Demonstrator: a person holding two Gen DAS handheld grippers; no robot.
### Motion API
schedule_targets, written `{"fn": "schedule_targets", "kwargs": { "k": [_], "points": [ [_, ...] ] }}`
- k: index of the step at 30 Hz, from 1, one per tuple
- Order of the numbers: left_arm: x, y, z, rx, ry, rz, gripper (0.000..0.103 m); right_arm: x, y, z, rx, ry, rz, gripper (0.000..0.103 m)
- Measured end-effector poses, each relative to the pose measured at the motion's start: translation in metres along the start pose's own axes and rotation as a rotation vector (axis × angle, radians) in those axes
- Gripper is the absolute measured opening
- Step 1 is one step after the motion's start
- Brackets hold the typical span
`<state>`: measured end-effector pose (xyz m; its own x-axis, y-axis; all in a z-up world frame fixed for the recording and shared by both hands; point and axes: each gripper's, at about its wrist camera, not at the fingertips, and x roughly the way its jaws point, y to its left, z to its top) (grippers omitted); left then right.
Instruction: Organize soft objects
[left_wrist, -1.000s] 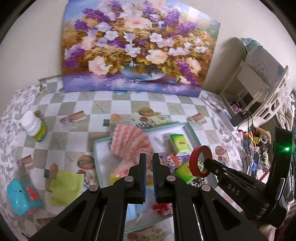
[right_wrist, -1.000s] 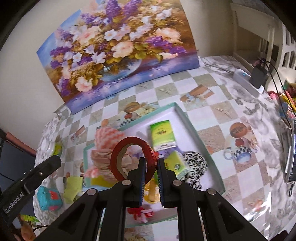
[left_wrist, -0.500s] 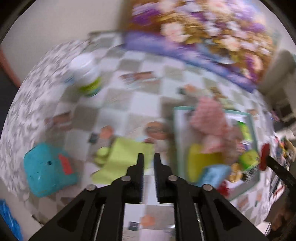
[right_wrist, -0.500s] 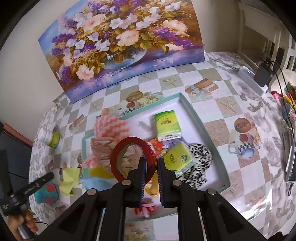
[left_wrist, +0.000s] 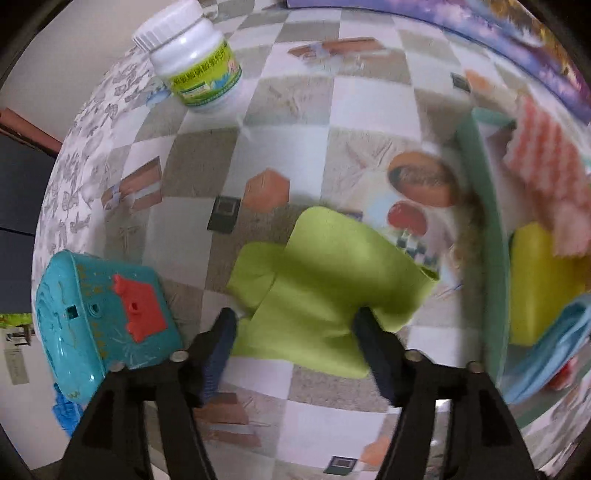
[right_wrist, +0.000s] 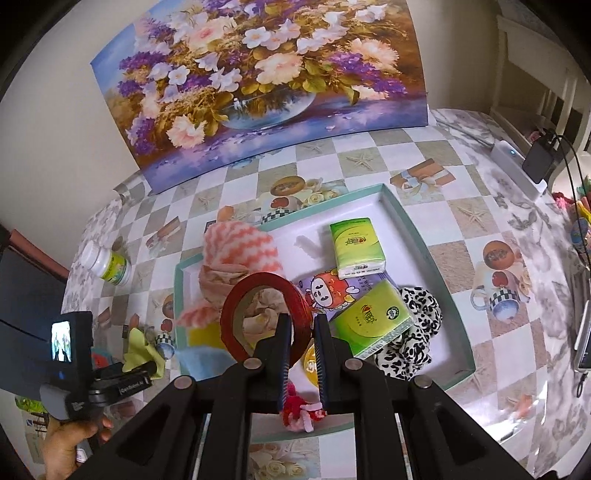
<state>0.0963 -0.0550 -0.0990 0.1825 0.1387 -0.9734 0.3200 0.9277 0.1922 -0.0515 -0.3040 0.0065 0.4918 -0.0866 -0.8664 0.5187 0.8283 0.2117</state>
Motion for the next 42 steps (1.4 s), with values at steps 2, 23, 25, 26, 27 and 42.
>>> {"fn": "schedule_targets", "kwargs": {
  "k": [2,23,25,26,27,42],
  "points": [
    [0.001,-0.003,-0.003,0.03,-0.011,0.052,0.086,0.0,0.0,0.0,0.002,-0.002,0.004,0.013],
    [-0.005,-0.01,-0.012,-0.057,-0.016,-0.287,0.012,-0.001,-0.001,0.003,0.016,-0.005,0.028,0.013],
    [-0.009,-0.008,-0.01,-0.069,-0.027,-0.314,0.012,0.001,-0.002,0.003,0.015,-0.001,0.03,0.013],
    [-0.014,-0.008,-0.009,-0.073,-0.041,-0.323,0.012,0.001,-0.002,0.002,0.016,0.001,0.03,0.013],
    [-0.018,-0.005,-0.006,-0.075,-0.053,-0.329,0.012,0.002,-0.004,0.002,0.018,0.004,0.03,0.013],
    [-0.141,-0.049,0.004,0.111,-0.389,-0.496,0.012,0.011,-0.017,0.001,0.034,0.033,0.0,0.013]
  ]
}}
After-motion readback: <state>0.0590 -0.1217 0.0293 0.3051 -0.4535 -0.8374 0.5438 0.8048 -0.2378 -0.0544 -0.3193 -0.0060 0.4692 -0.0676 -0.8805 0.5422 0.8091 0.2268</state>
